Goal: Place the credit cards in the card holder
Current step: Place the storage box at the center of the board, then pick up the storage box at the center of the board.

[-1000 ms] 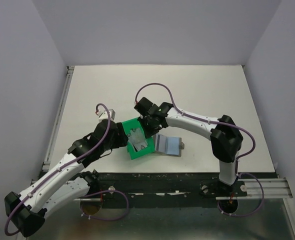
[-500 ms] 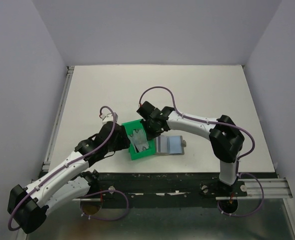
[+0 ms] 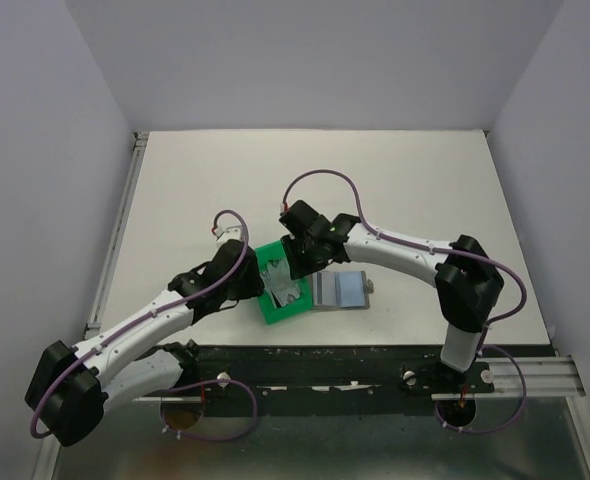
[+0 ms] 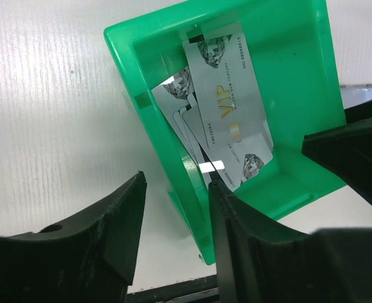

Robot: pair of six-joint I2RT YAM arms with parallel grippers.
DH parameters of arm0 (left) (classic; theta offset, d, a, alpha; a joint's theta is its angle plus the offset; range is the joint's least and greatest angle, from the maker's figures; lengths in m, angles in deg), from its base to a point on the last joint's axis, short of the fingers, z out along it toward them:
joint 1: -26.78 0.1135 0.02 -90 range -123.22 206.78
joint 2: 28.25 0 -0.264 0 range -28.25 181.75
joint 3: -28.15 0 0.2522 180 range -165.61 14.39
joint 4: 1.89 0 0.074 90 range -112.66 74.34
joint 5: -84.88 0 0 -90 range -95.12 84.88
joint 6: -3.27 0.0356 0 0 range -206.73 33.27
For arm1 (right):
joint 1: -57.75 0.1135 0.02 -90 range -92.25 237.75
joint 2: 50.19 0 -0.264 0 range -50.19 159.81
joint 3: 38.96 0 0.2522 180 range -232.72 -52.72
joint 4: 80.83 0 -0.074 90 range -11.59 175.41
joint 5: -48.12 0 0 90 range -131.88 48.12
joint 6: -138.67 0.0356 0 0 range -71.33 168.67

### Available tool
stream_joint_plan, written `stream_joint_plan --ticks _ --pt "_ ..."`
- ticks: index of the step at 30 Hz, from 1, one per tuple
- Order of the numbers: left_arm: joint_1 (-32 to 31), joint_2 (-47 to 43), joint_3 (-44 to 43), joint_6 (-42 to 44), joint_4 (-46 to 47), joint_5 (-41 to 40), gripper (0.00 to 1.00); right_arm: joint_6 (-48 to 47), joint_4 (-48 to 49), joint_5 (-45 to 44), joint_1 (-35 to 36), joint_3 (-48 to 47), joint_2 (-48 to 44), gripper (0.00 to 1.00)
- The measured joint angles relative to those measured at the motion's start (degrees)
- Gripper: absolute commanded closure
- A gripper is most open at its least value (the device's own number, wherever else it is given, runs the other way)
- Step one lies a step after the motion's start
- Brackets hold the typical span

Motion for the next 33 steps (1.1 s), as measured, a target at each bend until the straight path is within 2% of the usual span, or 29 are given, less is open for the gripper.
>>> stream_joint_plan --ticks 4,7,15,25,29,33 --pt "0.0 0.1 1.0 0.1 1.3 0.2 0.75 0.2 0.2 0.1 0.0 0.7 -2.4 0.56" --pt "0.0 0.1 1.8 0.1 3.5 0.6 0.99 0.4 0.3 0.0 0.0 1.0 -4.2 0.56" --pt "0.3 -1.8 5.9 -0.3 11.6 2.8 1.00 1.7 0.3 -2.3 0.0 3.3 -13.4 0.54" --pt "1.5 -10.8 13.8 -2.9 21.6 9.6 1.00 2.6 0.3 -5.9 -1.0 3.5 -27.2 0.52" --pt "4.6 -13.7 16.5 -7.0 28.0 14.4 1.00 3.2 0.3 -6.3 -1.8 4.2 -30.3 0.52" --pt "9.6 -14.3 20.2 -14.6 36.5 20.5 1.00 3.8 0.3 -6.8 -2.3 6.0 -32.9 0.52"
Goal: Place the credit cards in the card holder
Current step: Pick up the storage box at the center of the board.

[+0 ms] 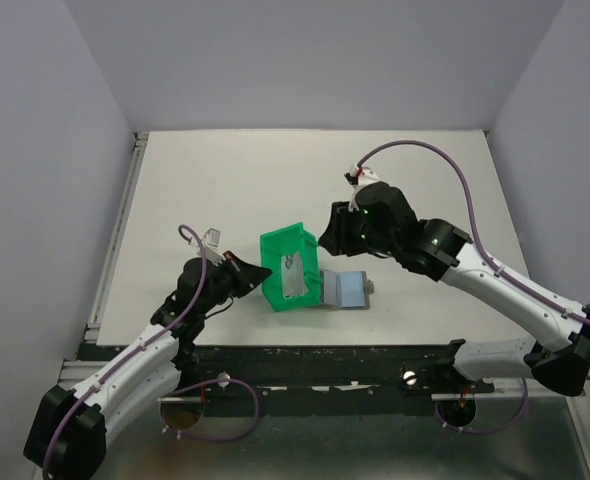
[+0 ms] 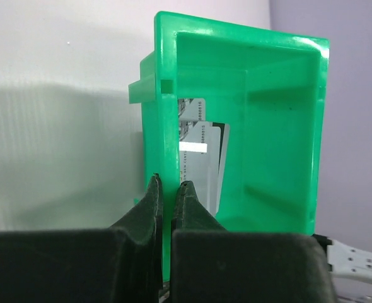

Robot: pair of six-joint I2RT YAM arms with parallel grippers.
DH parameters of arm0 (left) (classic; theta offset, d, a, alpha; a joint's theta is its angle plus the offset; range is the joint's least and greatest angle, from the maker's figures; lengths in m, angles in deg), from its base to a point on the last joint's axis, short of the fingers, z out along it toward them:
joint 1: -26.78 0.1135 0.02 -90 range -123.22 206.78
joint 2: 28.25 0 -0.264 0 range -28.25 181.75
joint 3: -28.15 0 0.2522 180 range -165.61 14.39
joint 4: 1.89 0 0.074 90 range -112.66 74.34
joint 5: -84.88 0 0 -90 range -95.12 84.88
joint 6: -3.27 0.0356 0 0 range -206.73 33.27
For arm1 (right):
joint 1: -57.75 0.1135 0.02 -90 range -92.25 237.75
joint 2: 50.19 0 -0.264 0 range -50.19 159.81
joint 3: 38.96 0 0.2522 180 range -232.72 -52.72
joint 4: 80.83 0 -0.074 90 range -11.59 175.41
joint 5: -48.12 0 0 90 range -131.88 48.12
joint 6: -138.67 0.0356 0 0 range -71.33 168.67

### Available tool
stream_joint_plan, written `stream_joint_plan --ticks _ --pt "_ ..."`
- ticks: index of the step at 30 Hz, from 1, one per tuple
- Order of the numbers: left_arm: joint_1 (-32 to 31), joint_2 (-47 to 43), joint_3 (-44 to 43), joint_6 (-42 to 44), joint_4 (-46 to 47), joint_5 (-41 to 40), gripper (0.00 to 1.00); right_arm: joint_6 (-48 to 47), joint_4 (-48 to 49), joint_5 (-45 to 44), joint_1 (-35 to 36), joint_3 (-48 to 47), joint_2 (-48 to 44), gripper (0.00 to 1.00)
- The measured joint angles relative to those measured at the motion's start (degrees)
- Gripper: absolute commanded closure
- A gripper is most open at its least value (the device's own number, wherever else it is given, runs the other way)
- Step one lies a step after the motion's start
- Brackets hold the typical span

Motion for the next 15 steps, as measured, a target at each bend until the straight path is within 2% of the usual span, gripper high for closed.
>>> stream_joint_plan --ticks 6,10,13,15 --pt "6.0 2.2 0.8 -11.3 7.8 5.8 1.00 0.7 -0.5 -0.2 -0.4 2.1 -2.0 0.52" --pt "9.8 8.9 1.8 -20.1 20.5 9.5 1.00 1.1 -0.5 -0.3 -0.5 2.3 -2.8 0.52" --pt "10.5 13.7 1.7 -23.1 26.0 11.5 1.00 1.1 -0.6 -0.4 -0.5 2.3 -3.5 0.53" --pt "10.6 14.0 1.7 -23.5 26.3 12.3 1.00 1.1 -0.7 -0.6 -0.6 2.3 -3.9 0.52"
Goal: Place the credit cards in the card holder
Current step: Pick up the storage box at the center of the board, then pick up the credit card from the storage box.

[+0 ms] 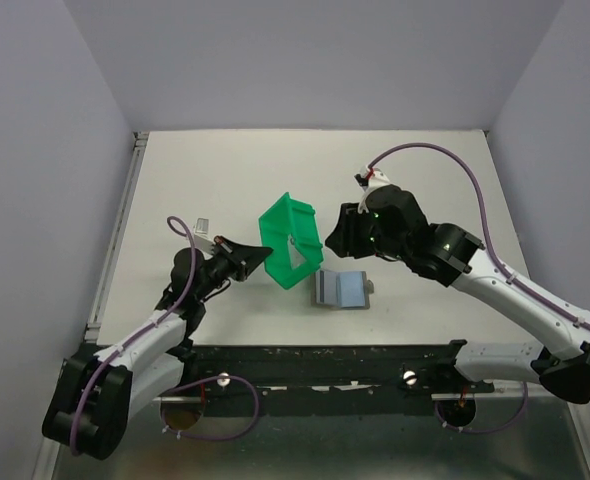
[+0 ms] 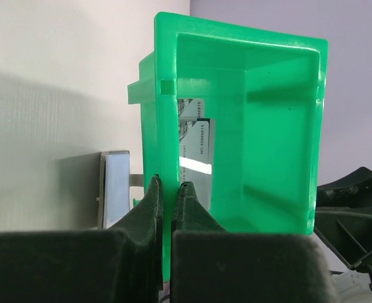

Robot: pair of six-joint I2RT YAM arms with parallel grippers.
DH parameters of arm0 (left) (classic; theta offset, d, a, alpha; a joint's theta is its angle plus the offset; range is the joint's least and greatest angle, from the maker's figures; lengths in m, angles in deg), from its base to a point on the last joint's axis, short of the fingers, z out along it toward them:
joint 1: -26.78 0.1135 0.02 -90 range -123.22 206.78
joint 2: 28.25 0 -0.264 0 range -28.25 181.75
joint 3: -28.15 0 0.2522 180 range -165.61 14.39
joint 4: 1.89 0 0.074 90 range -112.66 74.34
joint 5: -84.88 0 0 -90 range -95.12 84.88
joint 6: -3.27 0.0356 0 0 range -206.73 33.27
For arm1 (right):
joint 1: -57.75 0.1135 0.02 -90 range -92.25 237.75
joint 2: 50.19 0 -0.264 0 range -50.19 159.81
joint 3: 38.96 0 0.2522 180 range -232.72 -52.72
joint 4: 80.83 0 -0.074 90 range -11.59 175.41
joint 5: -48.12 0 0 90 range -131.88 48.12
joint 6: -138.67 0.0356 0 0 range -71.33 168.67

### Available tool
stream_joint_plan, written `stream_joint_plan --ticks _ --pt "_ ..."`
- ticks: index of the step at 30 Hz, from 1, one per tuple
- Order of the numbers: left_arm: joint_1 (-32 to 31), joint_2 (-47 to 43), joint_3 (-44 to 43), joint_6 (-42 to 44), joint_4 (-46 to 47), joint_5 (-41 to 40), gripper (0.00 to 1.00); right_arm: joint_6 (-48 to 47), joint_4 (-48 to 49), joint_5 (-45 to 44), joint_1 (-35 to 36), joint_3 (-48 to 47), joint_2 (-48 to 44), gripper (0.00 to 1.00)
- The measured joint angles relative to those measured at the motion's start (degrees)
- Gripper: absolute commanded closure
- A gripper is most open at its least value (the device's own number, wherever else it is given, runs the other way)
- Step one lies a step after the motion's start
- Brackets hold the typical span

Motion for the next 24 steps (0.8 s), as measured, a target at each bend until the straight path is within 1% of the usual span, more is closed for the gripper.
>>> stream_joint_plan --ticks 2,3,7,10,12,15,21,24 --pt "0.0 -0.9 -0.9 1.1 -2.0 0.4 1.00 0.0 -0.2 -0.2 0.0 0.0 -0.3 0.52" --pt "0.0 -1.9 -2.1 2.4 -4.8 0.4 1.00 -0.2 -0.3 -0.3 0.0 0.0 -0.5 0.52" --pt "0.0 -7.2 -10.3 10.4 -20.5 -2.3 1.00 -1.4 -0.9 0.0 -0.1 -0.7 -0.1 0.53" --pt "0.0 -11.1 -15.9 16.8 -31.1 -6.8 1.00 -2.7 -1.6 1.7 -0.1 -4.2 3.0 0.52" --pt "0.0 -12.7 -17.3 19.7 -35.9 -9.5 1.00 -3.4 -1.6 3.4 -0.1 -6.3 5.5 0.53" --pt "0.0 -13.9 -15.8 21.8 -40.7 -12.3 1.00 -4.2 -1.6 6.5 -0.1 -9.2 9.5 0.53" --pt "0.0 -13.9 -10.1 22.9 -49.2 -16.6 1.00 -6.1 -2.8 11.7 1.3 -17.3 18.6 0.53" --pt "0.0 -13.9 -9.5 23.4 -52.0 -18.3 1.00 -6.8 -2.8 14.2 2.6 -21.4 23.8 0.53"
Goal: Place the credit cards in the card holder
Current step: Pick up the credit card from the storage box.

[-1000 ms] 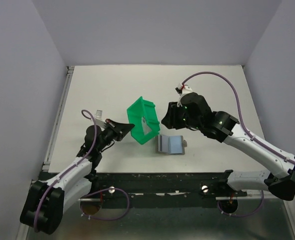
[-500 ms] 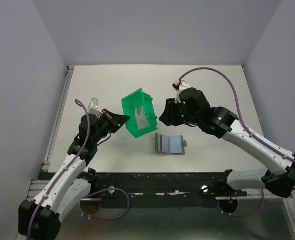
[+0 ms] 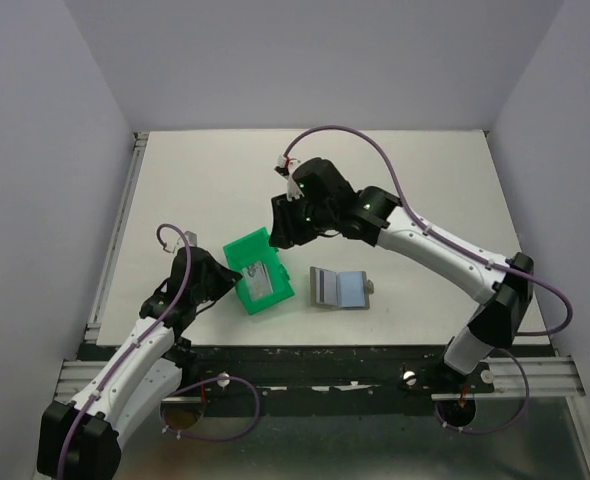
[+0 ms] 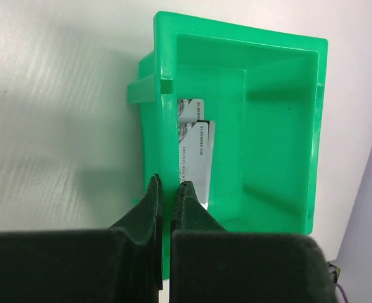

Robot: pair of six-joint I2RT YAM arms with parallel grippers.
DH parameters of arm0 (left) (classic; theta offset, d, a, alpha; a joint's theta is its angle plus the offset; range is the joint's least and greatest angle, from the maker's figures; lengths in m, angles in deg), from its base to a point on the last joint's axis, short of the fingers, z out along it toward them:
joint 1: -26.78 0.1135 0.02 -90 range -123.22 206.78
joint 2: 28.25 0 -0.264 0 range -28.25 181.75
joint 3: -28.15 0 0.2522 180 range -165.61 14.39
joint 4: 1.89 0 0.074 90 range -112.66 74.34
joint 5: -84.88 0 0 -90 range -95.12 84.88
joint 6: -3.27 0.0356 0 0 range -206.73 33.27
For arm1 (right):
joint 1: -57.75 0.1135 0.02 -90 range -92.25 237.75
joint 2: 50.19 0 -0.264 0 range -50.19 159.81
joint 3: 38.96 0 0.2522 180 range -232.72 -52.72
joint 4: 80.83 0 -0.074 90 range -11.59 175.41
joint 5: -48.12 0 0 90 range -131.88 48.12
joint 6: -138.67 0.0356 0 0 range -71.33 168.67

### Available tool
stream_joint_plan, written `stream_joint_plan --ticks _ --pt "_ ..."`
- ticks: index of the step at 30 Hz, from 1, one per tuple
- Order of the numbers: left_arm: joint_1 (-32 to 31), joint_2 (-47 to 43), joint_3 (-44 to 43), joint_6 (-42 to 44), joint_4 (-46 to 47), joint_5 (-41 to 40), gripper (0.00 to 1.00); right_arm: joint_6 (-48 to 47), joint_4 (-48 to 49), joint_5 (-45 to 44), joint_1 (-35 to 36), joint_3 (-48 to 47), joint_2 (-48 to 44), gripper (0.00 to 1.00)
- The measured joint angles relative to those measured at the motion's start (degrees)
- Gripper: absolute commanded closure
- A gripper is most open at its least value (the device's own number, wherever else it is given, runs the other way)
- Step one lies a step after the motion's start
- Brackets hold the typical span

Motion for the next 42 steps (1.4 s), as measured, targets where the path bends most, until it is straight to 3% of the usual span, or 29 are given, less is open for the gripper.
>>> stream_joint_plan --ticks 12,25,42 --pt "0.0 0.5 -0.1 0.8 -1.7 -6.4 1.00 -0.3 -0.9 3.8 3.8 -7.4 20.2 0.57" --pt "0.0 1.5 -1.2 1.4 -2.4 -8.3 1.00 -0.1 -1.9 4.3 4.3 -12.8 30.0 0.56" --pt "-1.4 3.6 -3.0 3.7 -3.8 -8.5 1.00 0.0 -8.2 -2.5 5.8 -21.2 39.0 0.53"
